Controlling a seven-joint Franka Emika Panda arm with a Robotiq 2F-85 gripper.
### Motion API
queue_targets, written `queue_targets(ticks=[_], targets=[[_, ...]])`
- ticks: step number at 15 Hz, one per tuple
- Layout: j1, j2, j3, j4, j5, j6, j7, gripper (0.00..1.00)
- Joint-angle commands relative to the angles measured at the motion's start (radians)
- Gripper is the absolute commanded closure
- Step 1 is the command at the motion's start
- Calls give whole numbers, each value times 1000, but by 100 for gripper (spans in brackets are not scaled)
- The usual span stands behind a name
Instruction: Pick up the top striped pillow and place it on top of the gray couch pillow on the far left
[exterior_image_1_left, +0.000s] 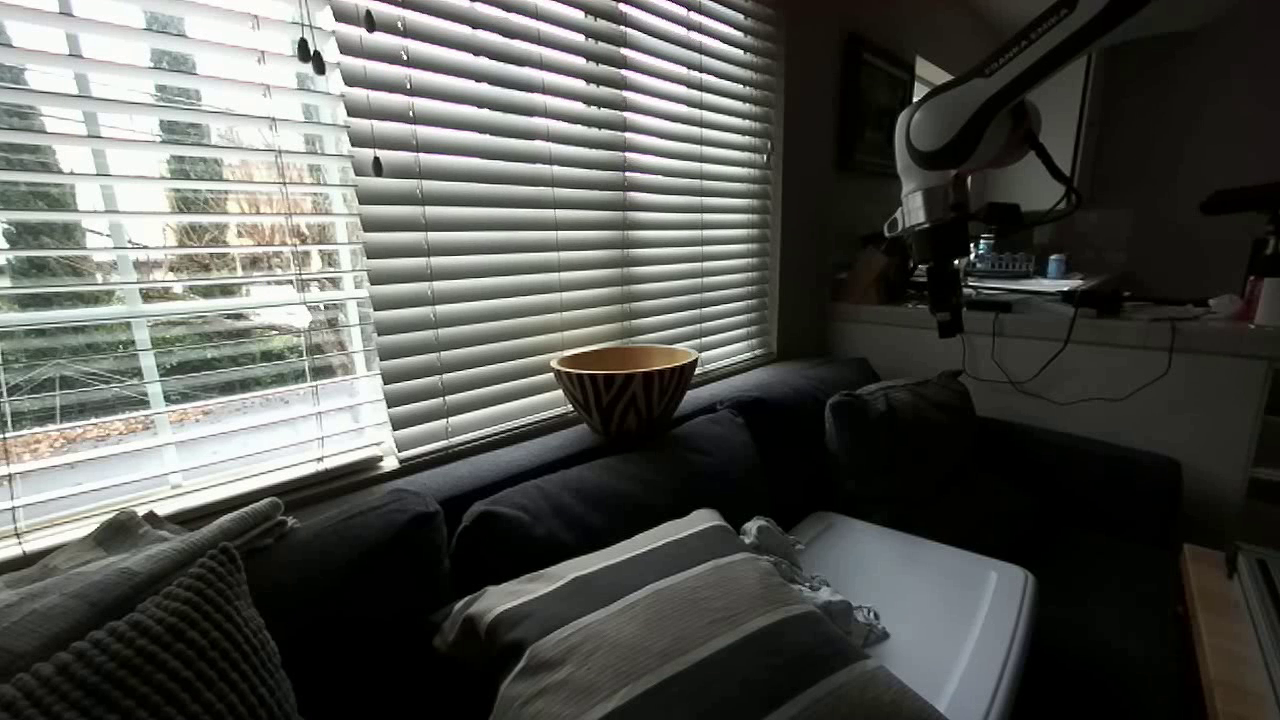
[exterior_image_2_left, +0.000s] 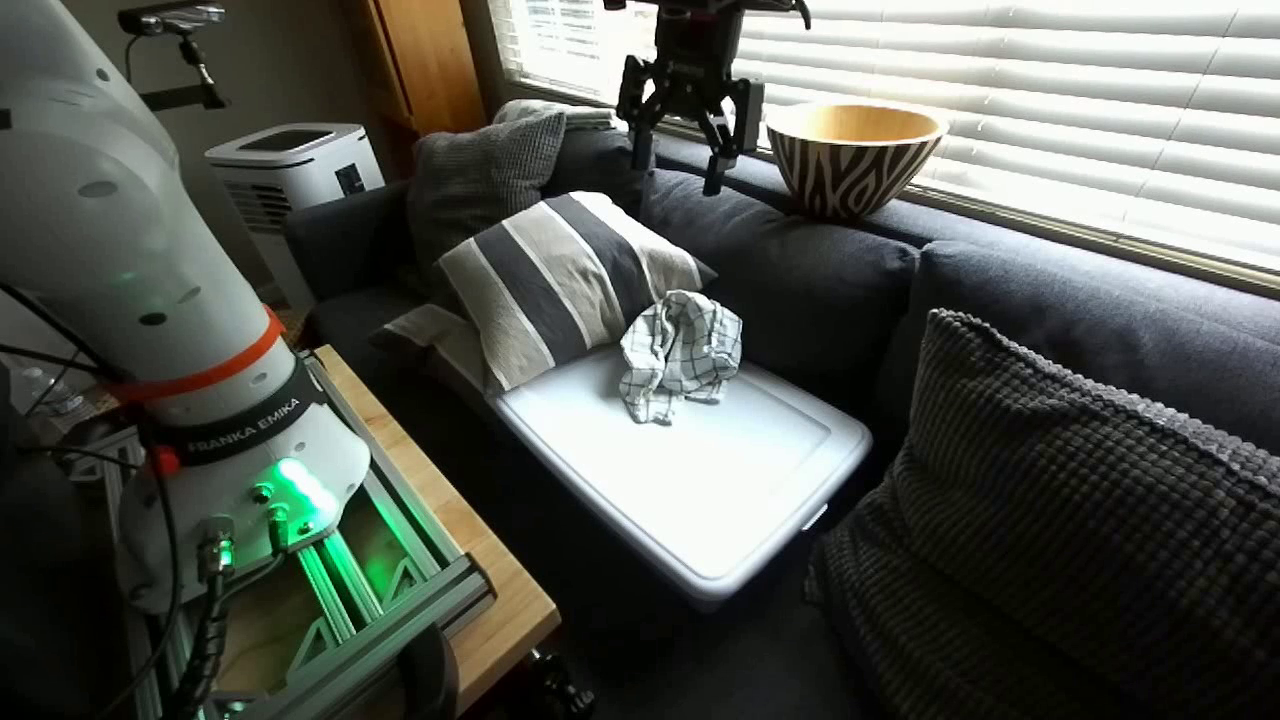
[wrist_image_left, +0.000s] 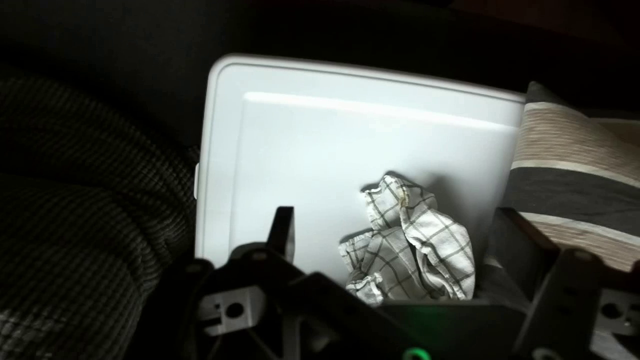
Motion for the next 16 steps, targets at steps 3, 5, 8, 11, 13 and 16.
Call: queue_targets(ticks=[3,5,8,11,13,16], targets=[[61,-2,122,-10,-3,55,-116,0],[101,3,177,-27,6,84,-133,0],[146,47,229,-29,22,155,-208,0],[139,176,224,11,73,333,-387,0],[120,276,233,69,154,421,-523,0],[65,440,287,214,312,423,-734,0]])
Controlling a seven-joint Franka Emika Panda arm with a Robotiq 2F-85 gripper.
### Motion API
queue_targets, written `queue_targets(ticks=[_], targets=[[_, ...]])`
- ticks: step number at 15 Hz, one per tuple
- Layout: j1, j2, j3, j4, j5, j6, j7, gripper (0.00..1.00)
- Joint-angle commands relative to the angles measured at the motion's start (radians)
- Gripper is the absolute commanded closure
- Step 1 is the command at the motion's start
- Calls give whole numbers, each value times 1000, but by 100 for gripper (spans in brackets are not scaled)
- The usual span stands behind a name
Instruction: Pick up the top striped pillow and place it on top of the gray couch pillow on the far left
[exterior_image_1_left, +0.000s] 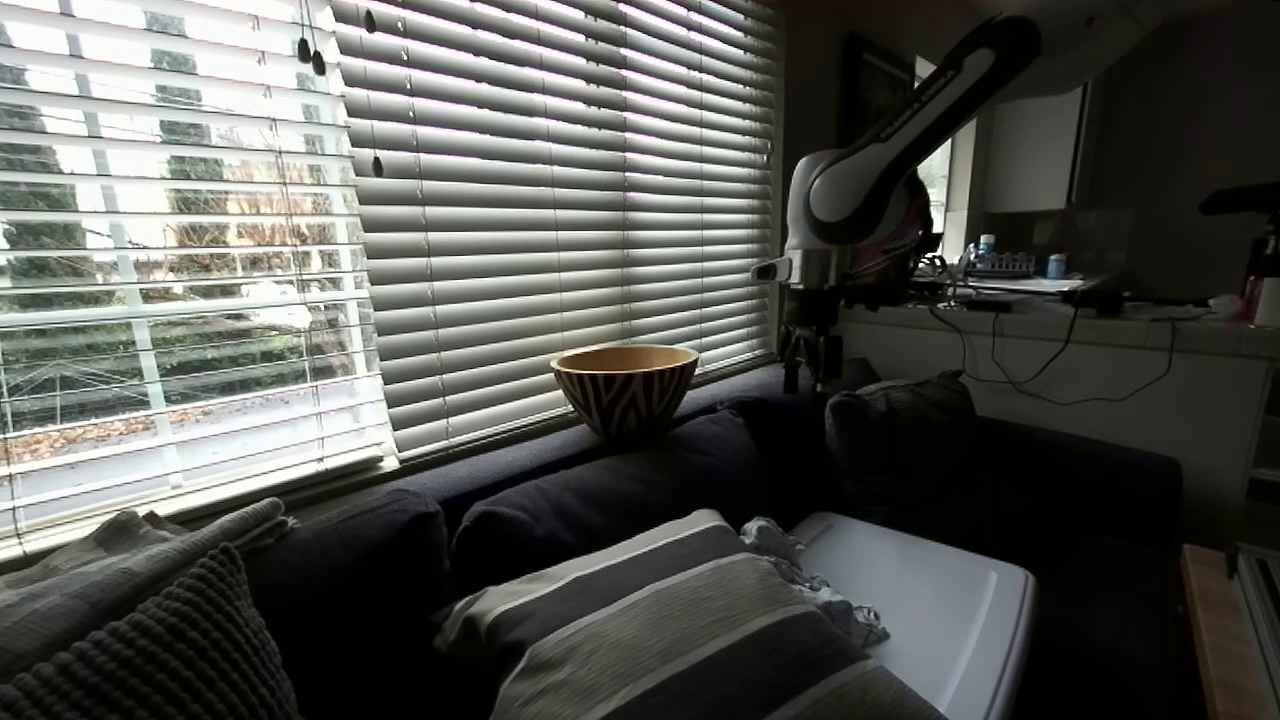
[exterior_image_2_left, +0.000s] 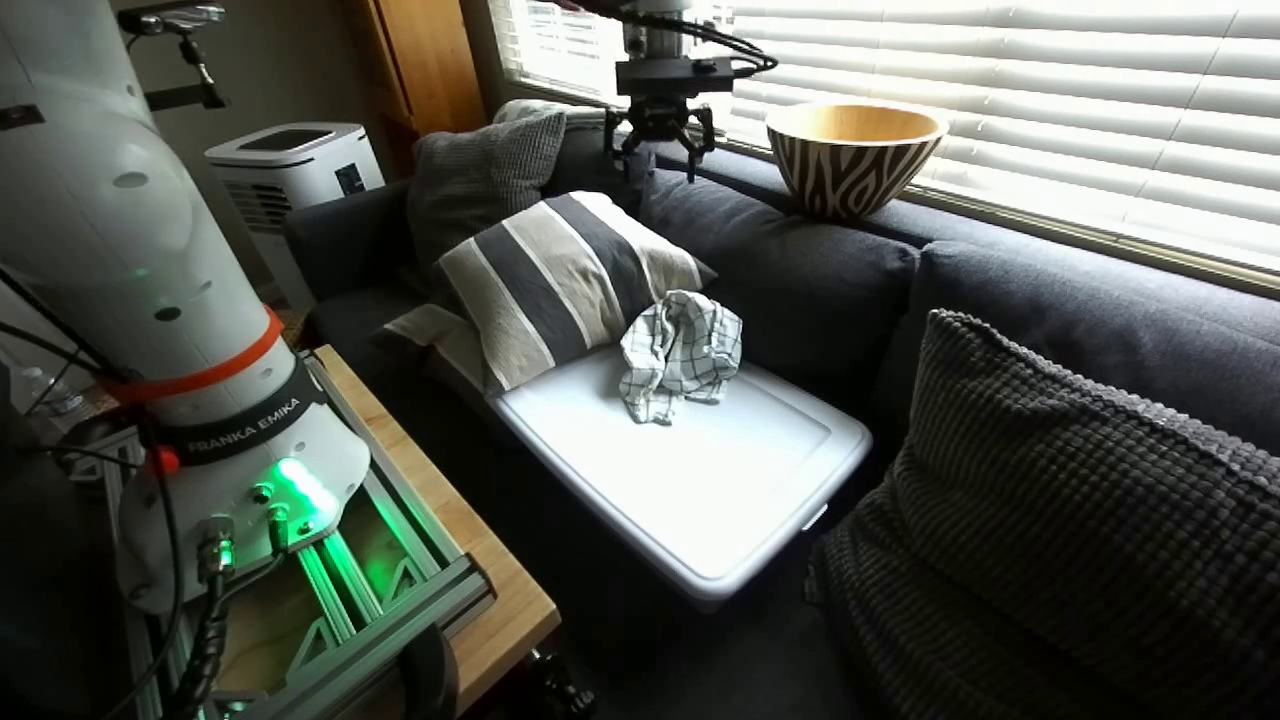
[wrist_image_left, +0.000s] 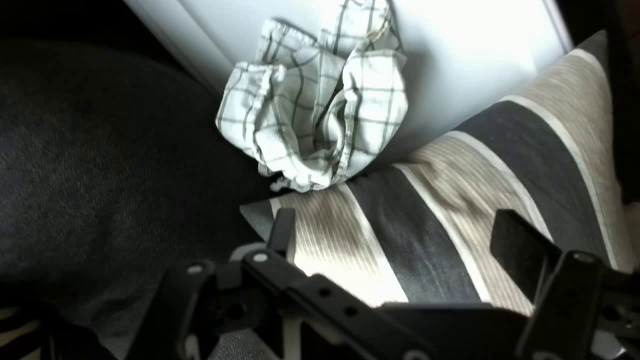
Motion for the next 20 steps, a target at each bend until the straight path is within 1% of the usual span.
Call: queue_targets(ticks=[1,4,5,7,10,13,14,15,17,20], targets=[[-79,214,69,206,175,-30,-260,0],[-146,343,133,362,246,-122,-399,0],[-166,378,149,411,259,-161,-437,0],[-184,447,174,496,262,-251,-487,0],[-187,537,190,576,252,-404,-507,0],[-207,618,173,621,249,-567,-486,0],[-217,634,168,634,254,-586,-489,0],[-188,573,167,573,238,-525,-469,0],[-208,612,164,596,239,-553,-475,0],[-216,625,164,613,239,-561,-477,0]])
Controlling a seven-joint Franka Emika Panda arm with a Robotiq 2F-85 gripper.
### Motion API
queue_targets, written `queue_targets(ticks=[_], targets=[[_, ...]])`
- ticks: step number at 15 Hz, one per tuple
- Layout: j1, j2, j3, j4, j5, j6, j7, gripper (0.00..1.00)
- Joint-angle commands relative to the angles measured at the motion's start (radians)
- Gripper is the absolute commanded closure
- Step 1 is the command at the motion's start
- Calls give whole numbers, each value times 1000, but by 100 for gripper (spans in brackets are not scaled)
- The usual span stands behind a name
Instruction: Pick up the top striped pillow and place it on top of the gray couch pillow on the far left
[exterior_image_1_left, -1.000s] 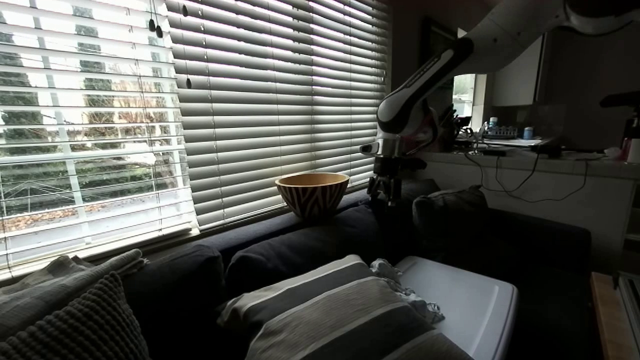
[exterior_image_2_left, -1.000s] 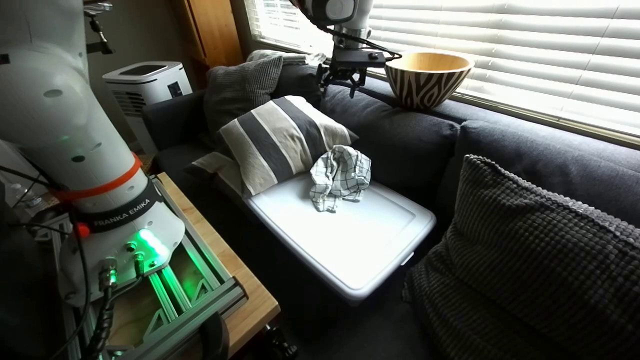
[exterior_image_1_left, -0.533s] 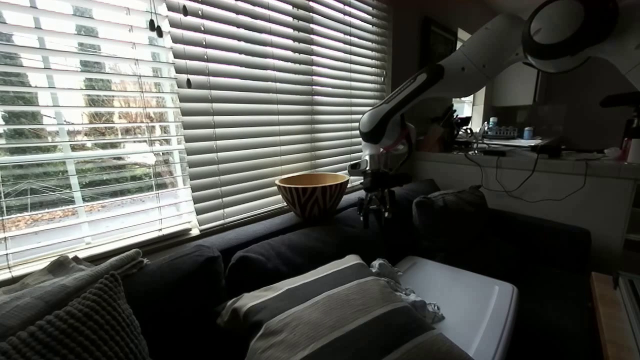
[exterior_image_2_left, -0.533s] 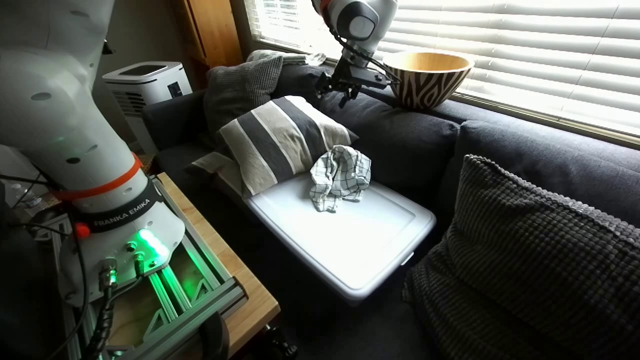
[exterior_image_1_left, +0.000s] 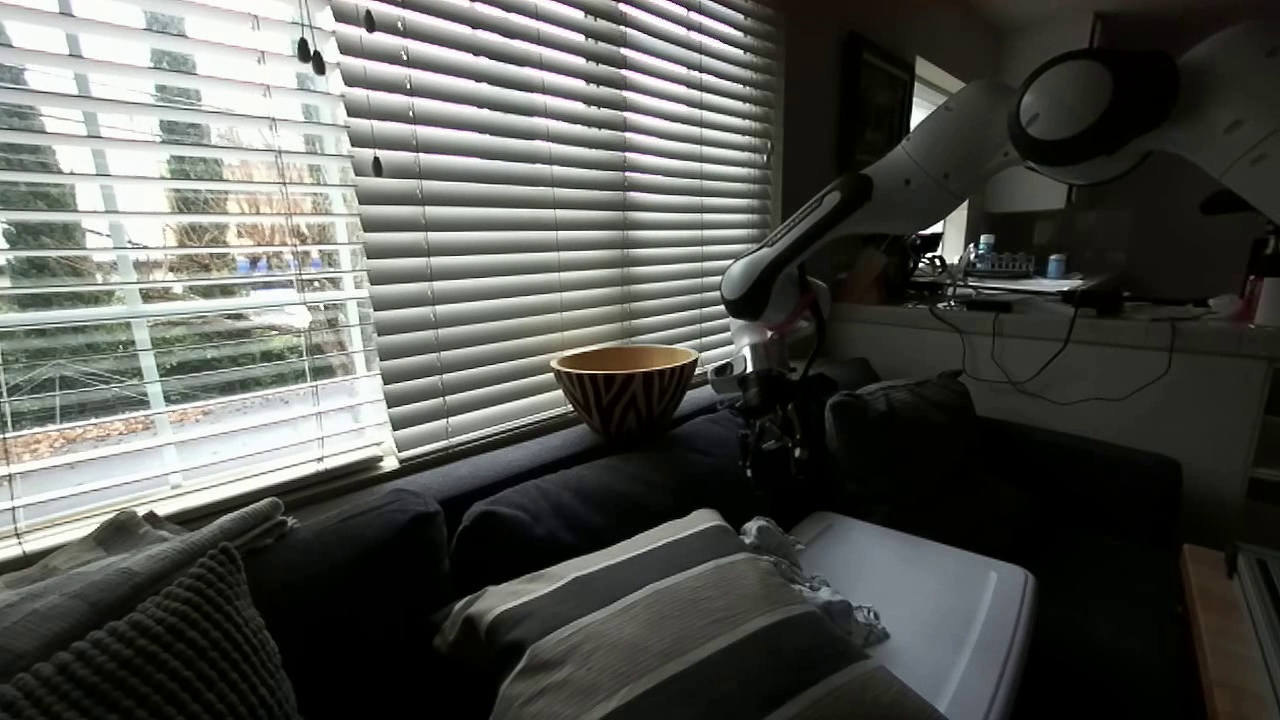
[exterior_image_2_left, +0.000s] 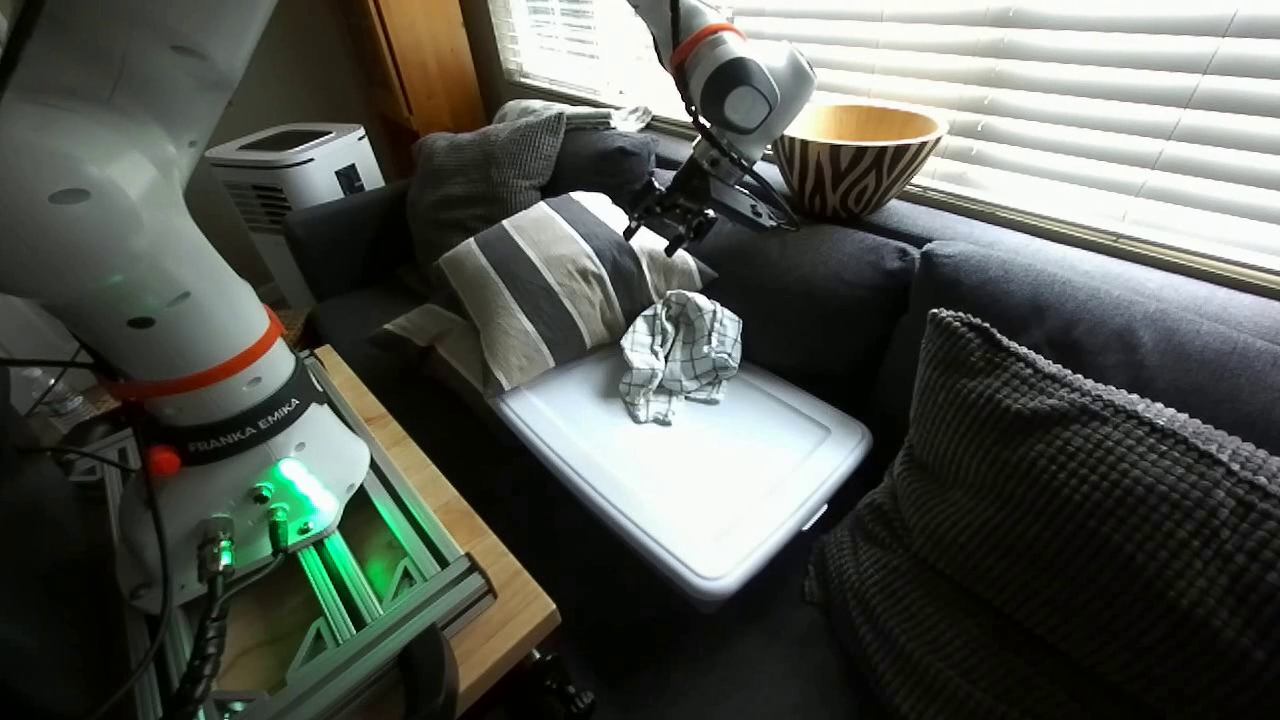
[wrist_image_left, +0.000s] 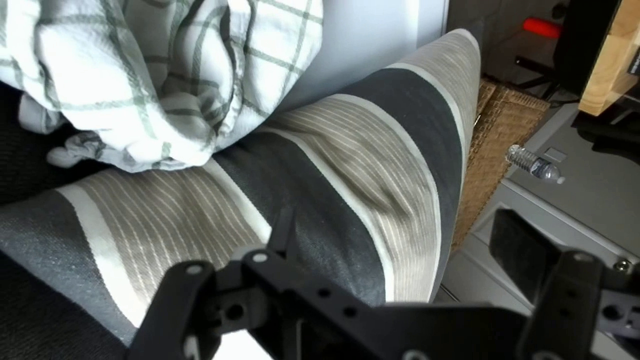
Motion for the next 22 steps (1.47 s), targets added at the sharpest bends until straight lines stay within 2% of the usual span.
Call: queue_targets(ticks=[1,3,5,8,13,17,19,22], targets=[[5,1,-4,6,2,-4,-2,0],[6,1,-3,10,3,-6,-2,0],[-5,60,9,84,99,-42,124,0],[-3,92,18,107,194,8,237,0],[-22,125,7,92,302,149,370,0],[-36,163,3,88,370,322,447,0],[-24,196,4,103,376,385,499,0],[-13,243,18,127,360,412,572,0]])
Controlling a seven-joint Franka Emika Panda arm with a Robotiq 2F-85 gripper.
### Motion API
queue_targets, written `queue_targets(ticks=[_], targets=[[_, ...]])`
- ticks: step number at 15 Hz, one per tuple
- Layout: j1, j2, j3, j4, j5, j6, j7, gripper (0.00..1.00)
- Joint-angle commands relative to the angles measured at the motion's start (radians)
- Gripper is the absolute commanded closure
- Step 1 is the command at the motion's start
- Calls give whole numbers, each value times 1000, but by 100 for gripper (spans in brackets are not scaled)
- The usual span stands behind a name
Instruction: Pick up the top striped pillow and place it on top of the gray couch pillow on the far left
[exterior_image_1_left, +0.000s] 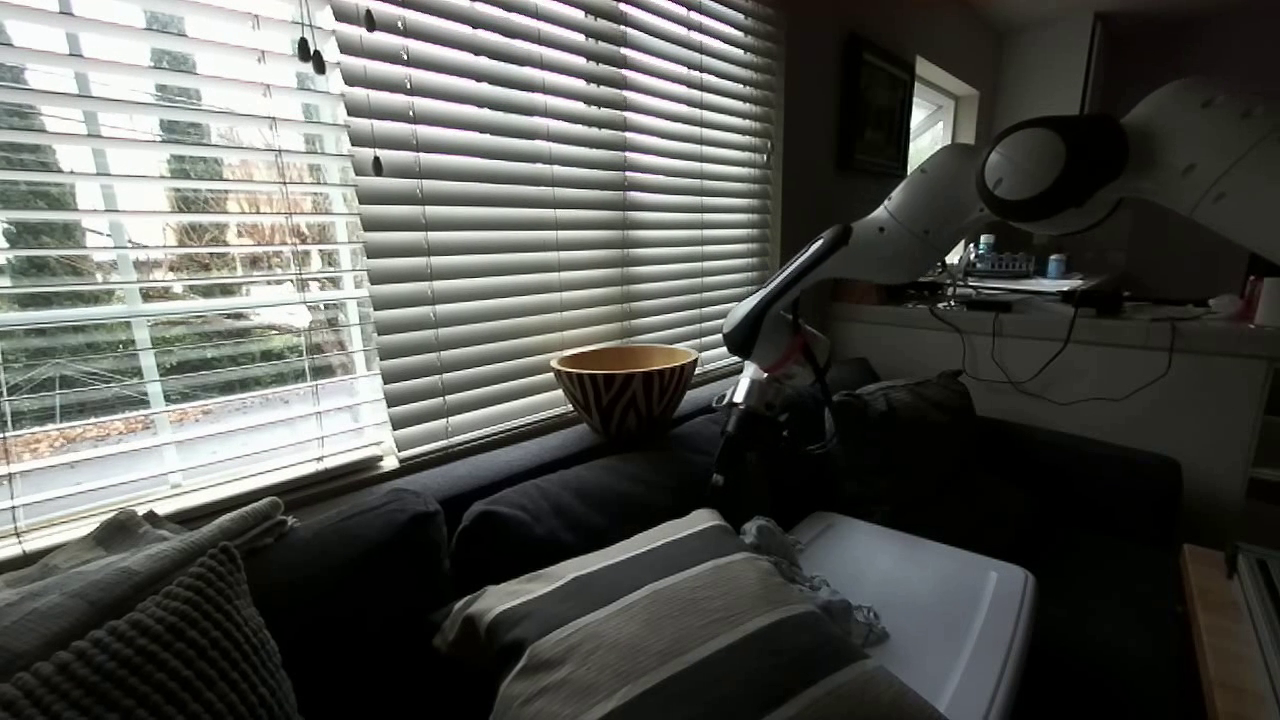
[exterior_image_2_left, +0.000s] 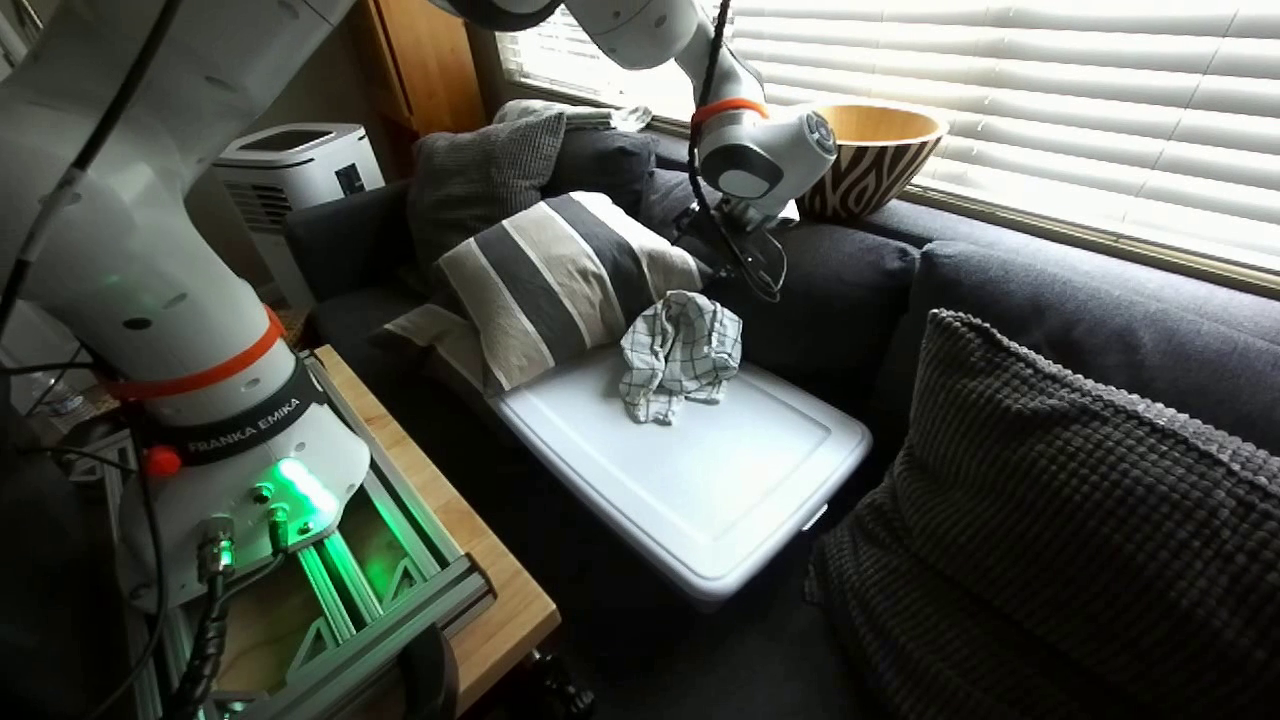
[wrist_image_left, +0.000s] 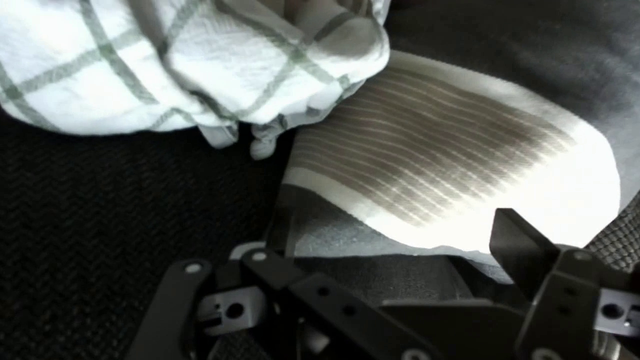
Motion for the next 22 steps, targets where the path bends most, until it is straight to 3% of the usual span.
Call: queue_targets(ticks=[1,8,15,16,18,22], targets=[[21,71,14,48,6,50,94,0],[28,124,34,94,-28,46,202,0],[91,169,67,141,-141,-7,253,0],[93,175,79,148,-157,-18,253,25],[91,177,102,156,-180,-34,252,32],[54,146,134,131,-175,-43,233,65]])
